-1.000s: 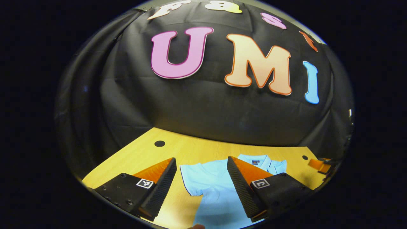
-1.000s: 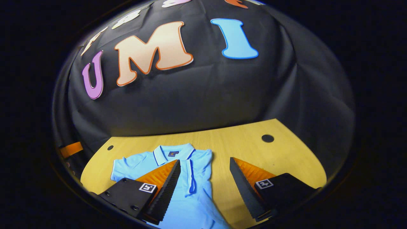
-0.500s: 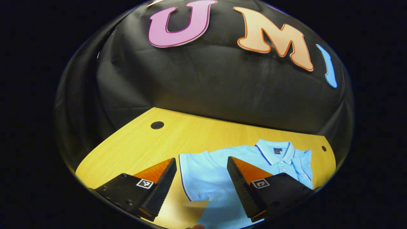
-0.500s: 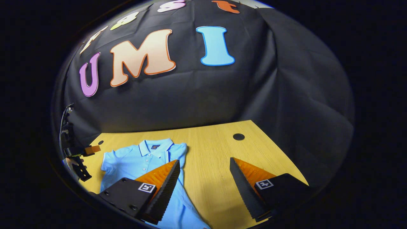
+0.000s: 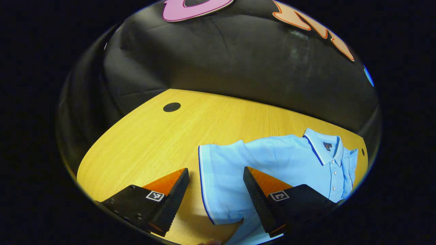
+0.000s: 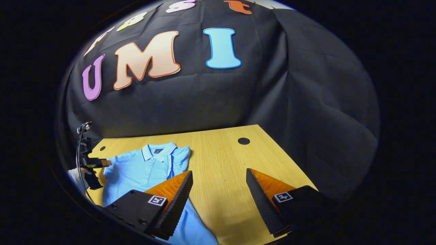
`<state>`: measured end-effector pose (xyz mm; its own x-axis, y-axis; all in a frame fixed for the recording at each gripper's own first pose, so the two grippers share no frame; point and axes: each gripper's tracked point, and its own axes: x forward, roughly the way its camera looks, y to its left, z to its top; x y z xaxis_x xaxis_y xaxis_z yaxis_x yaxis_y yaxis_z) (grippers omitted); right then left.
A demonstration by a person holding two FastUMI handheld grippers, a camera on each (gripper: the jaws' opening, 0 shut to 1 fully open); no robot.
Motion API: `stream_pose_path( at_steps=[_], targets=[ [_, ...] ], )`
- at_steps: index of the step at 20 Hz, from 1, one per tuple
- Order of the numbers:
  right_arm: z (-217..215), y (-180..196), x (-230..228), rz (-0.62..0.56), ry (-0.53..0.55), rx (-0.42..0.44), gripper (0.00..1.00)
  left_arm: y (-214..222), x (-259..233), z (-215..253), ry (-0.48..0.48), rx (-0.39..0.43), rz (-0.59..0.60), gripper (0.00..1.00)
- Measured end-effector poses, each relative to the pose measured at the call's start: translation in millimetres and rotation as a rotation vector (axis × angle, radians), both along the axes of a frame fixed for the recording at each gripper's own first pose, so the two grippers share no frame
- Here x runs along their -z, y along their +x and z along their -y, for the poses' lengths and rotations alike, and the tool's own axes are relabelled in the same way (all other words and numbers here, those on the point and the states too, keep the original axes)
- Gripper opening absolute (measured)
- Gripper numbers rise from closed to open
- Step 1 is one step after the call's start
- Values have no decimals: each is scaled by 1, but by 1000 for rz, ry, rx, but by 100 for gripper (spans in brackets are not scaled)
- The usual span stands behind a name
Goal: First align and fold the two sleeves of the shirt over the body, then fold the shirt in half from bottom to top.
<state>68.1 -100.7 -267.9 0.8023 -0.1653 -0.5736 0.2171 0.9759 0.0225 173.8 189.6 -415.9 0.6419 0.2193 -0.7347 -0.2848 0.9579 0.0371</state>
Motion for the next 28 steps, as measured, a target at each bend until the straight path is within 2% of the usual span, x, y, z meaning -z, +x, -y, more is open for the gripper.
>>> stream_pose_path(
  at_steps=[5, 7, 10, 11, 12, 13, 15, 16, 17, 18, 19, 24, 28],
  targets=[
    [7, -5, -5, 10, 6, 13, 98, 1, 2, 4, 2, 25, -15, 96],
    [8, -7, -4, 10, 14, 18, 98, 1, 2, 9, -7, 33, -17, 92],
    [11, -9, -4, 11, 16, 27, 98, 7, 4, 23, -28, 47, -2, 57],
    [11, -10, -4, 14, 16, 29, 93, 8, 2, 27, -37, 38, 12, 34],
    [11, -11, -4, 16, 17, 28, 98, 10, 2, 27, -33, 22, 24, 12],
    [11, -13, -3, 14, 19, 27, 98, 10, 3, 27, -36, 5, 38, 5],
    [9, -15, -3, 14, 20, 15, 98, 11, 1, 27, -42, -21, 64, 0],
    [10, -16, -4, 16, 15, 10, 94, 13, -1, 27, -37, -28, 71, 0],
    [11, -17, -6, 18, 11, 4, 98, 12, -3, 25, -12, -30, 64, 0],
    [11, -19, -8, 19, 7, 0, 93, 11, -7, 28, 7, -18, 56, 0],
    [14, -20, -9, 21, 1, -2, 98, 15, -13, 37, 3, 4, 65, 0],
    [17, -26, -10, 23, 14, -7, 98, 38, -52, 95, -17, 144, 139, 0],
    [17, -29, -10, 21, 11, -15, 98, 44, -60, 147, -30, 234, 144, 0]
  ],
)
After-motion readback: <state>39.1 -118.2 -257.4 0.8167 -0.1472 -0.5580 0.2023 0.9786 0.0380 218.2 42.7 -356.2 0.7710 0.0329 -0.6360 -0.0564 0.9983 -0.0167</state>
